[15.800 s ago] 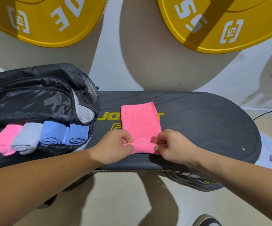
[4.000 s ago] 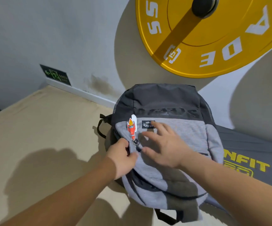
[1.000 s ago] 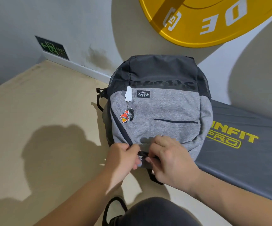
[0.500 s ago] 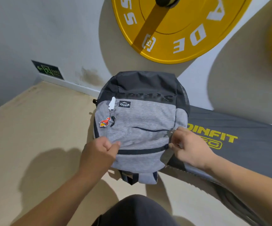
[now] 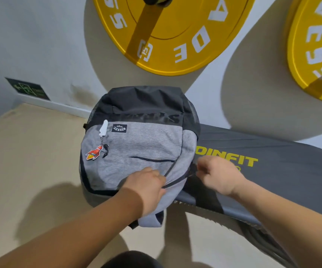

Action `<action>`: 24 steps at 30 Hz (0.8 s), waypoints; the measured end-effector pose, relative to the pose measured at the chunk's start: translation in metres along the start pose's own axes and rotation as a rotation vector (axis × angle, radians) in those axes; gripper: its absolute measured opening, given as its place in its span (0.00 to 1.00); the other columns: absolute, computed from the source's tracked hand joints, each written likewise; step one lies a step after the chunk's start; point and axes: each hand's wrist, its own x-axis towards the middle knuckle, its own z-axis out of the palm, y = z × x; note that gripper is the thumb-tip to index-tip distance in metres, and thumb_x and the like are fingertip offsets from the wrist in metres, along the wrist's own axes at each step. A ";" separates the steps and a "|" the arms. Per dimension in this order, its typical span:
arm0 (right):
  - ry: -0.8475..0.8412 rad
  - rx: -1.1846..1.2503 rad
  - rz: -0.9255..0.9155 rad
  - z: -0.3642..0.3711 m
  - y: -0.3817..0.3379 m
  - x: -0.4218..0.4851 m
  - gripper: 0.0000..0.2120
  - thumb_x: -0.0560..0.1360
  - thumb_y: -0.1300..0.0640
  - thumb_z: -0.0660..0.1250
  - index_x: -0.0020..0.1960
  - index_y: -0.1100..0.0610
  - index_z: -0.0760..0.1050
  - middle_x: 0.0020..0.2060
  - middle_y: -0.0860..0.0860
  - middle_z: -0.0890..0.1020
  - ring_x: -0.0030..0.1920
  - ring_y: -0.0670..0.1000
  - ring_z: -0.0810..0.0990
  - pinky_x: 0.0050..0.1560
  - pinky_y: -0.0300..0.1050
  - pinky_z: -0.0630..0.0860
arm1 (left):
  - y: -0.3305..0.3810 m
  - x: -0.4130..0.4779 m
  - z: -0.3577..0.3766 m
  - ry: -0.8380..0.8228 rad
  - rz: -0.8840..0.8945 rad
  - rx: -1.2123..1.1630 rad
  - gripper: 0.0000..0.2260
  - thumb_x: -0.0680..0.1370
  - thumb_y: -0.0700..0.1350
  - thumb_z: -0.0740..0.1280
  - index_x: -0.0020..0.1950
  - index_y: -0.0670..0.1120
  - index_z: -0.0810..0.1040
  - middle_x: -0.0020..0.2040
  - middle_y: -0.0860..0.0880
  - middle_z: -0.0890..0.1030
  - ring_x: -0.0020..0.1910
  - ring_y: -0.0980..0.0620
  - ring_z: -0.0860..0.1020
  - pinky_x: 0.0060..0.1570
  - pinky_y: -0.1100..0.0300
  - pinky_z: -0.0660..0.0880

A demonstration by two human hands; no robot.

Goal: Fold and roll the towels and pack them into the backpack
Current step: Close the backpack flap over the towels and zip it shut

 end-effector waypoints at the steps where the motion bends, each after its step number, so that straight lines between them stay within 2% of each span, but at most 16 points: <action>1: 0.026 -0.044 0.069 -0.004 0.008 0.004 0.06 0.75 0.53 0.63 0.41 0.49 0.68 0.44 0.48 0.80 0.48 0.58 0.79 0.42 0.48 0.72 | -0.004 -0.002 -0.001 -0.002 -0.013 -0.026 0.10 0.84 0.55 0.57 0.54 0.51 0.75 0.55 0.51 0.76 0.60 0.49 0.71 0.49 0.57 0.67; 4: 0.074 -0.115 0.216 -0.008 0.019 0.018 0.02 0.77 0.53 0.60 0.47 0.49 0.67 0.48 0.51 0.82 0.49 0.61 0.80 0.43 0.49 0.71 | -0.015 -0.008 0.000 -0.016 -0.049 -0.096 0.11 0.82 0.57 0.60 0.44 0.53 0.68 0.46 0.56 0.71 0.54 0.50 0.73 0.47 0.57 0.69; 7: 0.127 -0.035 0.341 -0.004 0.019 0.033 0.03 0.81 0.53 0.57 0.51 0.51 0.66 0.45 0.55 0.81 0.43 0.61 0.76 0.42 0.51 0.72 | -0.022 -0.008 0.001 -0.022 -0.073 -0.165 0.14 0.79 0.58 0.64 0.39 0.51 0.68 0.42 0.56 0.73 0.48 0.51 0.73 0.49 0.56 0.74; 9: 0.168 0.028 0.420 -0.005 0.020 0.045 0.03 0.81 0.53 0.56 0.52 0.51 0.67 0.44 0.55 0.79 0.43 0.61 0.75 0.43 0.50 0.70 | -0.024 -0.009 0.000 -0.026 -0.101 -0.185 0.16 0.78 0.58 0.65 0.35 0.51 0.67 0.41 0.55 0.74 0.47 0.51 0.74 0.48 0.55 0.75; 12: 0.187 0.137 0.495 -0.003 0.018 0.059 0.06 0.83 0.51 0.57 0.53 0.52 0.67 0.46 0.56 0.78 0.44 0.61 0.75 0.45 0.52 0.72 | -0.026 -0.010 0.001 -0.069 -0.158 -0.187 0.17 0.78 0.59 0.66 0.35 0.51 0.68 0.42 0.54 0.75 0.46 0.52 0.76 0.49 0.54 0.76; 14: 0.195 0.252 0.536 0.001 0.014 0.065 0.07 0.83 0.49 0.58 0.54 0.53 0.68 0.50 0.58 0.79 0.47 0.62 0.76 0.48 0.54 0.74 | -0.026 -0.009 -0.001 -0.064 -0.187 -0.217 0.16 0.77 0.59 0.67 0.37 0.50 0.71 0.42 0.54 0.75 0.45 0.53 0.75 0.48 0.57 0.75; 16: 0.203 0.423 0.557 0.004 0.009 0.068 0.10 0.82 0.49 0.59 0.54 0.57 0.69 0.54 0.60 0.80 0.50 0.63 0.78 0.51 0.56 0.78 | -0.024 -0.006 -0.003 -0.031 -0.191 -0.229 0.14 0.76 0.60 0.69 0.41 0.50 0.76 0.44 0.55 0.75 0.47 0.54 0.74 0.48 0.59 0.73; 18: 0.198 0.620 0.599 0.002 0.003 0.069 0.15 0.81 0.47 0.61 0.54 0.60 0.69 0.53 0.63 0.80 0.45 0.65 0.83 0.44 0.61 0.83 | -0.021 -0.001 0.001 -0.004 -0.165 -0.202 0.15 0.74 0.63 0.69 0.54 0.55 0.77 0.53 0.57 0.74 0.56 0.55 0.71 0.56 0.58 0.72; 20: 0.146 0.855 0.663 -0.001 -0.003 0.068 0.18 0.81 0.46 0.60 0.57 0.62 0.70 0.49 0.64 0.80 0.35 0.65 0.85 0.31 0.63 0.83 | -0.020 0.005 0.010 -0.023 -0.139 -0.243 0.28 0.73 0.67 0.66 0.70 0.60 0.69 0.65 0.58 0.71 0.65 0.54 0.69 0.65 0.53 0.71; 21: 0.081 0.977 0.692 -0.002 -0.007 0.067 0.18 0.82 0.46 0.59 0.58 0.63 0.70 0.47 0.64 0.80 0.32 0.64 0.84 0.29 0.62 0.83 | -0.019 0.008 0.016 -0.036 -0.130 -0.281 0.31 0.73 0.68 0.63 0.75 0.62 0.64 0.70 0.57 0.69 0.69 0.53 0.68 0.68 0.51 0.69; 24: -0.064 1.104 0.720 0.003 -0.016 0.069 0.19 0.84 0.46 0.58 0.62 0.62 0.71 0.49 0.65 0.81 0.35 0.63 0.84 0.30 0.56 0.83 | -0.018 0.014 0.030 -0.111 -0.123 -0.281 0.29 0.80 0.66 0.56 0.80 0.64 0.54 0.80 0.54 0.61 0.78 0.50 0.60 0.76 0.50 0.60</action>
